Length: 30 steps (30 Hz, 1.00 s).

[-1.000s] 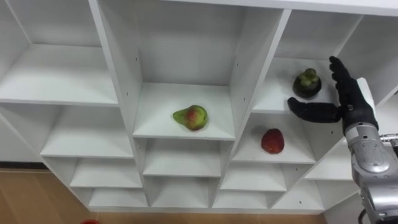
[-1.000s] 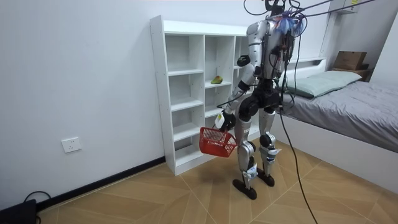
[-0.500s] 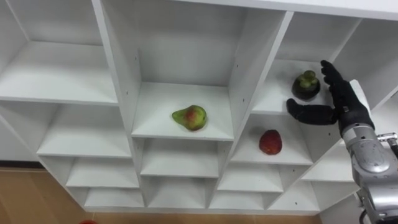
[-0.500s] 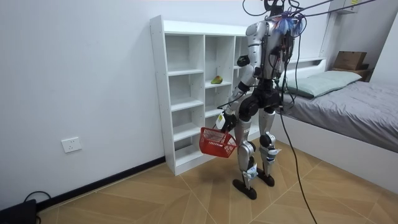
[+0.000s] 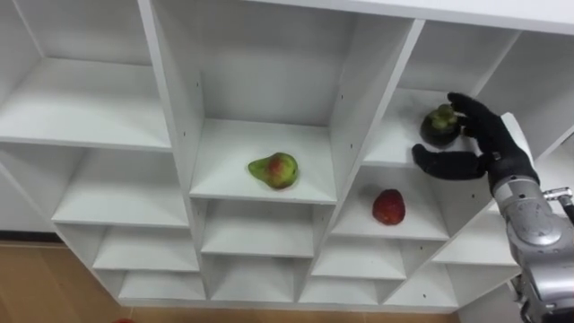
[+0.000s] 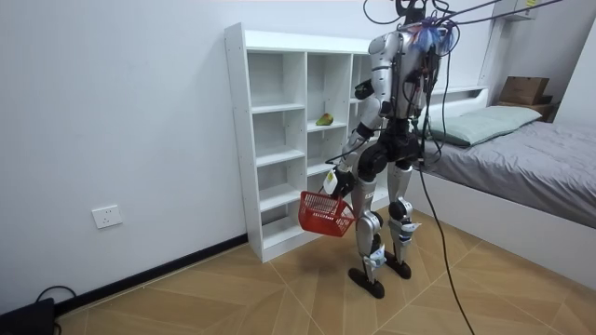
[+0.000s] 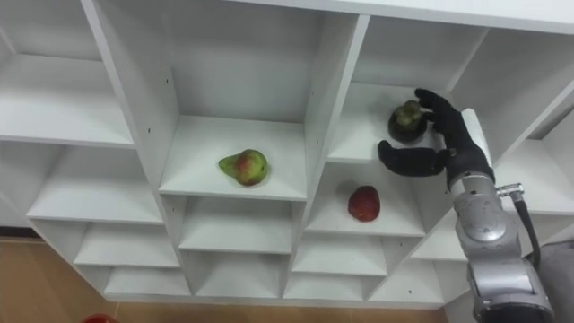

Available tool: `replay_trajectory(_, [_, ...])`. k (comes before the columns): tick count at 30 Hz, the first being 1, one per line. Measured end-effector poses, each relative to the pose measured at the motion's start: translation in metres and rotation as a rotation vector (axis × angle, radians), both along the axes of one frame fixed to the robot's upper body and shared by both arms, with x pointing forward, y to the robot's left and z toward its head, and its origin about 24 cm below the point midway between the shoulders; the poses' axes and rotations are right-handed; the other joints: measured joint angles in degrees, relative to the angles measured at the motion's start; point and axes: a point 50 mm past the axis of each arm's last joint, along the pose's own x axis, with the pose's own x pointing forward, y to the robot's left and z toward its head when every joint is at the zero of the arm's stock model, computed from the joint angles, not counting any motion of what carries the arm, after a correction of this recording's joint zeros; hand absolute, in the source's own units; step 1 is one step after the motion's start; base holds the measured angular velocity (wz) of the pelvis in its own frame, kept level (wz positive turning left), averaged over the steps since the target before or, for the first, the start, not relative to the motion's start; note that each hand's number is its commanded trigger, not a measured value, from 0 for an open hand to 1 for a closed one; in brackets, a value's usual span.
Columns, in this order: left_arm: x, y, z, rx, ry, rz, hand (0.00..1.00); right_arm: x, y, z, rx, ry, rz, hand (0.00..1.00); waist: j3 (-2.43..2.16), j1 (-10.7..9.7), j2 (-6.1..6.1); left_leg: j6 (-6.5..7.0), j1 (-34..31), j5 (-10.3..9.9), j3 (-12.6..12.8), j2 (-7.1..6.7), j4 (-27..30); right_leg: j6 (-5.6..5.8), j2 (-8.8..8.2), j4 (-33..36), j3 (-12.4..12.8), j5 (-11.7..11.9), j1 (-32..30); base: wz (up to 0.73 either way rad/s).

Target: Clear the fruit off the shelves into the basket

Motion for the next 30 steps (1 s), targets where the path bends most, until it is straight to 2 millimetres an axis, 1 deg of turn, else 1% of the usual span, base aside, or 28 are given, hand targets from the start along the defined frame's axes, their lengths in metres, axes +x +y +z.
replay_trajectory(3, [0.0000,0.0000,0.0000,0.000,0.000,0.000,1.00,0.0005,-0.0009,0.0014,-0.018,-0.005,-0.004,1.00,0.00,0.10,-0.01,0.00,0.02,-0.01,-0.02,0.02,-0.02,0.00,0.00,0.02,-0.09,0.00,-0.02,0.00])
replay_trajectory(8, [0.0013,-0.0001,0.0001,0.000,-0.003,-0.001,1.00,0.0024,-0.0038,0.0026,-0.037,-0.011,-0.023,1.00,0.01,0.99,0.00,-0.02,0.05,-0.03,-0.01,0.11,-0.15,0.00,0.05,0.02,-0.30,0.00,-0.02,0.00])
replay_trajectory(11, [0.0017,-0.0001,0.0002,0.000,-0.004,-0.001,1.00,0.0025,-0.0045,0.0012,-0.038,-0.001,-0.024,1.00,0.01,1.27,0.01,-0.02,0.04,-0.04,-0.10,0.15,-0.27,0.00,0.02,0.00,-0.84,0.00,-0.01,0.02])
replay_trajectory(25, [0.0049,-0.0004,0.0004,-0.001,-0.011,-0.004,1.00,0.0026,-0.0021,-0.0003,-0.028,0.001,-0.015,1.00,0.07,1.15,0.18,-0.03,0.17,-0.03,-0.18,0.12,-0.48,0.00,0.01,0.01,-0.96,0.00,0.11,0.00])
replay_trajectory(30, [0.0048,-0.0006,0.0003,-0.001,-0.010,-0.005,1.00,0.0031,-0.0012,0.0010,-0.018,-0.004,-0.011,1.00,0.10,1.04,0.66,-0.03,0.07,-0.03,-0.23,0.10,-0.56,0.00,0.01,0.01,-0.97,0.00,0.11,0.00])
